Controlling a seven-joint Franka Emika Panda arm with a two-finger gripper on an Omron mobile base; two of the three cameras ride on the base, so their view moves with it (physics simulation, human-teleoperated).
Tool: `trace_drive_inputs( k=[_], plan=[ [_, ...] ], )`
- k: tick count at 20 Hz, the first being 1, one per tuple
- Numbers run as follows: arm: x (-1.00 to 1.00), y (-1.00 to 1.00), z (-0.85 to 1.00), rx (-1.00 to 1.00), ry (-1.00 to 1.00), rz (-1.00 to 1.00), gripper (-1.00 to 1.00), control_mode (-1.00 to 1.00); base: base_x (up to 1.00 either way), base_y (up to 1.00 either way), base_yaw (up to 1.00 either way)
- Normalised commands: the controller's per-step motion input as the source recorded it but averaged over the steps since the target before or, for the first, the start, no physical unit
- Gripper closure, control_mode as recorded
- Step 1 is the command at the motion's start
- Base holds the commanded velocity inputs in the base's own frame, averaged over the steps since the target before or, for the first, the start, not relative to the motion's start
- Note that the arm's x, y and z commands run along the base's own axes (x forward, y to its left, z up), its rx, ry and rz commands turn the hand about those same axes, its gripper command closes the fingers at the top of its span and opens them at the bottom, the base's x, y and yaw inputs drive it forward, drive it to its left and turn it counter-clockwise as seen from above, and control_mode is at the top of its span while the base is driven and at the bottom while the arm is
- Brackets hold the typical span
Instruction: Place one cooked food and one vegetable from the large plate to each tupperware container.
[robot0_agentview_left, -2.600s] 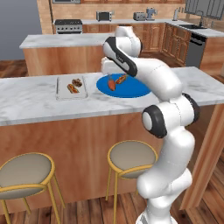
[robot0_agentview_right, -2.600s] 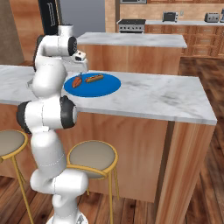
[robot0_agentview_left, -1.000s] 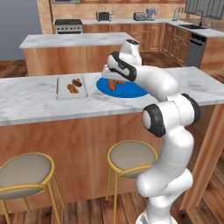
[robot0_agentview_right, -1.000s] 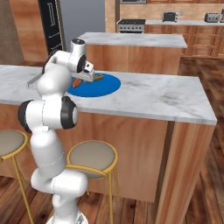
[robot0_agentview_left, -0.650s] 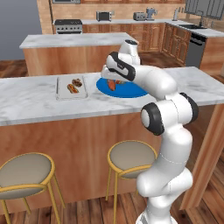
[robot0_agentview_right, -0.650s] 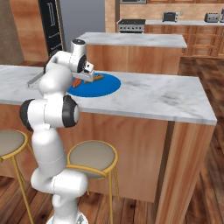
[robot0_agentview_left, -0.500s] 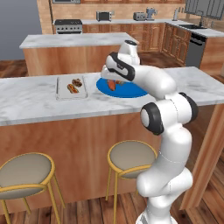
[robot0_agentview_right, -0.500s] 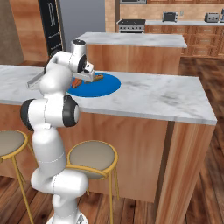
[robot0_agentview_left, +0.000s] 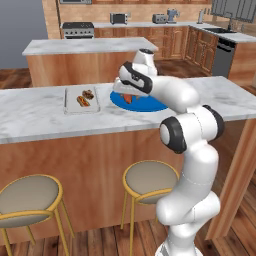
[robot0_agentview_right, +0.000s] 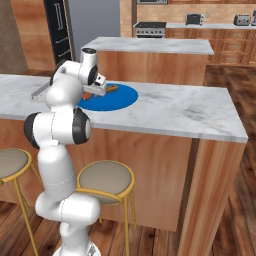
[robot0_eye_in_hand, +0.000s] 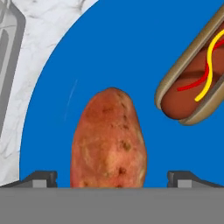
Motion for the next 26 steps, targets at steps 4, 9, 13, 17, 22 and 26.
trace_drive_inputs(
  k=[4,9,13,17,22,26],
  plan=[
    [0.0,0.1,-0.14,0.0,0.05,0.0,1.0,-1.0,0.0,0.0,0.0],
    [0.0,0.01,-0.1,0.0,0.06,0.0,1.0,-1.0,0.0,0.0,0.0],
    [-0.03,0.0,-0.02,0.0,0.05,0.0,1.0,-1.0,0.0,0.0,0.0],
    [-0.32,0.02,0.21,0.0,-0.04,-0.01,1.0,-1.0,0.0,0.0,0.0],
    [-0.92,-0.14,0.52,0.0,-0.15,0.0,1.0,-1.0,0.0,0.0,0.0],
    [-1.0,-0.28,0.19,0.0,-0.14,0.0,1.0,-1.0,0.0,0.0,0.0]
  ],
)
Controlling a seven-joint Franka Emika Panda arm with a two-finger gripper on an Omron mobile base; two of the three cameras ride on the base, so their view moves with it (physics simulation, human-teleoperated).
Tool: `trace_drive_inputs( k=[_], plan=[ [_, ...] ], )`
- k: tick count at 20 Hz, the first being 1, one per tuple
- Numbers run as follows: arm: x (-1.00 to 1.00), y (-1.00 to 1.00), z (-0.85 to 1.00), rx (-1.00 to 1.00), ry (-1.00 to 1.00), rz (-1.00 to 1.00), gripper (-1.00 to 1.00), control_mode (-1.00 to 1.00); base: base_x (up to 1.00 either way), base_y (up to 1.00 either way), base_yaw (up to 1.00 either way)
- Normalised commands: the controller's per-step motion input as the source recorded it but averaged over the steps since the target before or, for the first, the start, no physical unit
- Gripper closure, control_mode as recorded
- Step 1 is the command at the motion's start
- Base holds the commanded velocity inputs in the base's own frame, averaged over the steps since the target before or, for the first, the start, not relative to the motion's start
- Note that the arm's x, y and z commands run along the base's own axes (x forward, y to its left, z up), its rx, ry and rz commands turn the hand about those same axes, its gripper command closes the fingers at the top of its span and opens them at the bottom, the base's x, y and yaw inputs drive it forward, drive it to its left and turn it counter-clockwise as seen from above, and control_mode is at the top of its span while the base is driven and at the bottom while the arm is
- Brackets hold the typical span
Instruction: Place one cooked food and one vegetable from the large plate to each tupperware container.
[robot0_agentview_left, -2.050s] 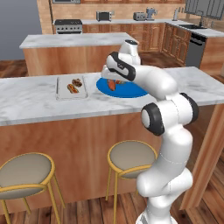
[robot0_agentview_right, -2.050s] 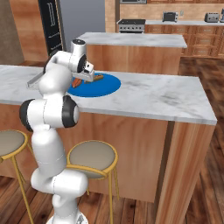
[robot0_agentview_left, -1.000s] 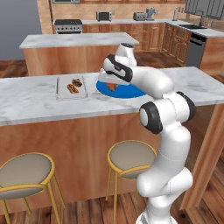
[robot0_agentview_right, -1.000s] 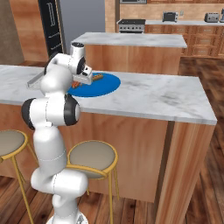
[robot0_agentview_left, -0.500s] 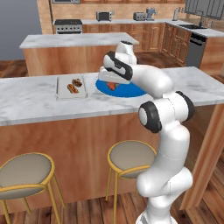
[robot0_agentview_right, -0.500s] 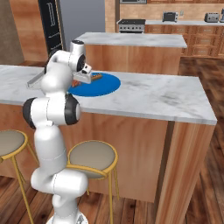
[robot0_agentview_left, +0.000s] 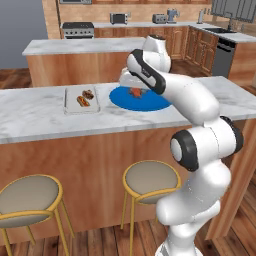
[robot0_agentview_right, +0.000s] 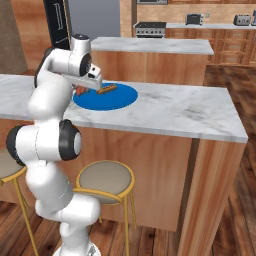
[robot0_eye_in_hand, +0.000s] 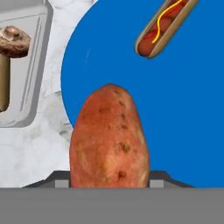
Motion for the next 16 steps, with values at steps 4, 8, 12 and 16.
trace_drive_inputs(
  k=[4,8,12,16],
  plan=[
    [-0.92,-0.2,0.07,0.0,-0.06,0.0,1.0,-1.0,0.0,0.0,0.0],
    [-0.51,0.03,0.0,0.0,-0.03,0.0,1.0,-1.0,0.0,0.0,0.0],
    [-0.33,0.0,0.11,0.0,-0.15,0.0,1.0,-1.0,0.0,0.0,0.0],
    [-0.21,0.0,0.16,0.0,-0.13,0.0,1.0,-1.0,0.0,0.0,0.0]
  ],
)
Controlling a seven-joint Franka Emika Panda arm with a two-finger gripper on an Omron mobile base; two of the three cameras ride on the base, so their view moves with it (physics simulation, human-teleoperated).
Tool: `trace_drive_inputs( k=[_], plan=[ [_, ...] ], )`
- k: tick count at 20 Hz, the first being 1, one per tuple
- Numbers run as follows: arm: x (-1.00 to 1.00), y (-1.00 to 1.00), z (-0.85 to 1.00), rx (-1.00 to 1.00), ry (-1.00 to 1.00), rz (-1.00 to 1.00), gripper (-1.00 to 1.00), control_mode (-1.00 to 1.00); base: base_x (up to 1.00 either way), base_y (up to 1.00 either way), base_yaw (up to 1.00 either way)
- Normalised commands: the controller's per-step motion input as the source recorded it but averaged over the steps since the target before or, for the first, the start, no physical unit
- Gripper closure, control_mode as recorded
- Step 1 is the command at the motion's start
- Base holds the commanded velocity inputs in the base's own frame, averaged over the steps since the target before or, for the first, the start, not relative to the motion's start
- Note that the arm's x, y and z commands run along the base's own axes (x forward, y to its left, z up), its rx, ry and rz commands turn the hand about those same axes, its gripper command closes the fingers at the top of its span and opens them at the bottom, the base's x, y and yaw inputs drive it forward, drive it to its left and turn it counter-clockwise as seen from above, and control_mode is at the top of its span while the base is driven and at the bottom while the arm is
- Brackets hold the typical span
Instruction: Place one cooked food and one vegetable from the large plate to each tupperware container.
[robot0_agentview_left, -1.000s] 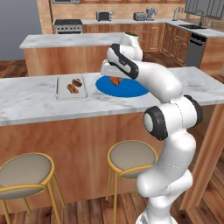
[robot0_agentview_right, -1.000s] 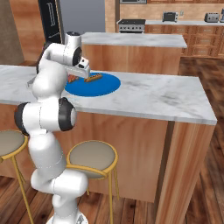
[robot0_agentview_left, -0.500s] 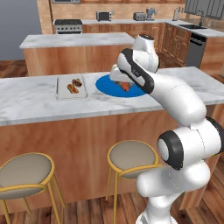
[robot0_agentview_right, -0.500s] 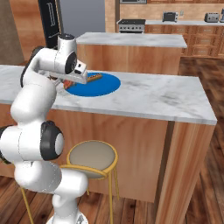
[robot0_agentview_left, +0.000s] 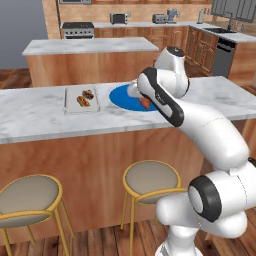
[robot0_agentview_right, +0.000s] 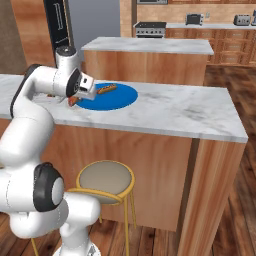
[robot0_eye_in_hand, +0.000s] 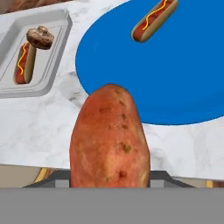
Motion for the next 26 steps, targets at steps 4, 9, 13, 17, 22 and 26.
trace_drive_inputs(
  k=[4,9,13,17,22,26],
  plan=[
    [-0.18,0.05,0.09,0.0,-0.08,0.0,1.0,-1.0,0.0,0.0,0.0],
    [0.0,0.0,0.0,0.0,0.0,0.0,1.0,1.0,-0.42,0.54,0.03],
    [0.0,0.0,0.0,0.0,0.0,0.0,1.0,1.0,-0.43,1.0,0.07],
    [0.0,0.0,0.0,0.0,0.0,0.0,1.0,1.0,-0.32,1.0,0.01],
    [0.0,0.0,0.0,0.0,0.0,0.0,1.0,1.0,0.0,1.0,0.0],
    [0.0,0.0,0.0,0.0,0.0,0.0,1.0,1.0,0.0,1.0,0.0]
  ],
)
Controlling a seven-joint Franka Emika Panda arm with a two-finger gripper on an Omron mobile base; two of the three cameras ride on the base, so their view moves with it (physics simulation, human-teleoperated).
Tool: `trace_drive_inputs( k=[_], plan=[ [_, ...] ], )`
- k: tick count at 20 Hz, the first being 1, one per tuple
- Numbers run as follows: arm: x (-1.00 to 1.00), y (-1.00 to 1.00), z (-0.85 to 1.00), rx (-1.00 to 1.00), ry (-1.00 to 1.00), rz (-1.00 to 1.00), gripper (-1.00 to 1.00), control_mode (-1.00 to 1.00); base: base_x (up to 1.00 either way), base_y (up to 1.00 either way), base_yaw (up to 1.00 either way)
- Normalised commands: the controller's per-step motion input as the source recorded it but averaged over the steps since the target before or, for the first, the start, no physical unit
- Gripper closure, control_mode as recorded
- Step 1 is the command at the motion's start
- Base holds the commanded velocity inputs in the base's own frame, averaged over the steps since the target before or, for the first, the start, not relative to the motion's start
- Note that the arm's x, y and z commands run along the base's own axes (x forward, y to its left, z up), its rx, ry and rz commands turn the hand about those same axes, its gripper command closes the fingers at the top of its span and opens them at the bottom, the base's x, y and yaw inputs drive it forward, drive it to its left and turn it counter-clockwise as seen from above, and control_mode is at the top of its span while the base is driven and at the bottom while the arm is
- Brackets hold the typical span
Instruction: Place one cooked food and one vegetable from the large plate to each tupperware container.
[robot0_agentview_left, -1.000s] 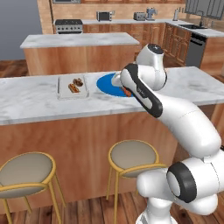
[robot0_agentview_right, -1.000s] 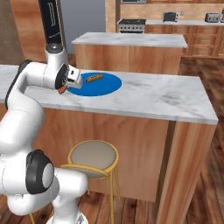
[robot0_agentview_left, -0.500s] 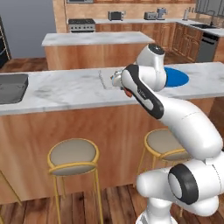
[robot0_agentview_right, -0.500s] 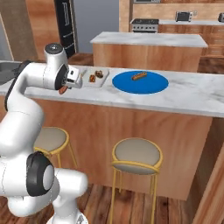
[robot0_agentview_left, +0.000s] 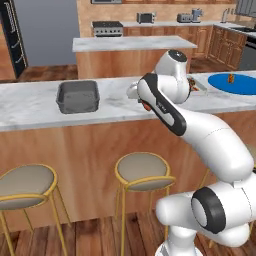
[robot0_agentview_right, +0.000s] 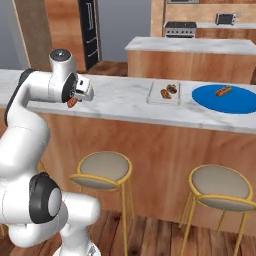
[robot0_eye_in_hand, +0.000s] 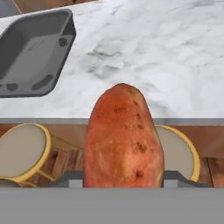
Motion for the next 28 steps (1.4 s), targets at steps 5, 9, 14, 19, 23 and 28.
trace_drive_inputs(
  k=[5,9,14,19,23,28],
  plan=[
    [0.0,0.0,0.0,0.0,0.0,0.0,1.0,1.0,0.16,1.0,0.0],
    [0.0,0.0,0.0,0.0,0.0,0.0,1.0,1.0,0.67,0.91,0.0],
    [0.0,0.0,0.0,0.0,0.0,0.0,1.0,1.0,0.6,0.05,0.07],
    [0.0,0.0,0.0,0.0,0.0,0.0,1.0,1.0,0.72,0.0,0.08],
    [0.0,0.0,0.0,0.0,0.0,0.0,1.0,1.0,0.68,-0.01,0.06],
    [0.0,0.0,0.0,0.0,0.0,0.0,1.0,1.0,0.85,0.01,-0.01]
  ],
)
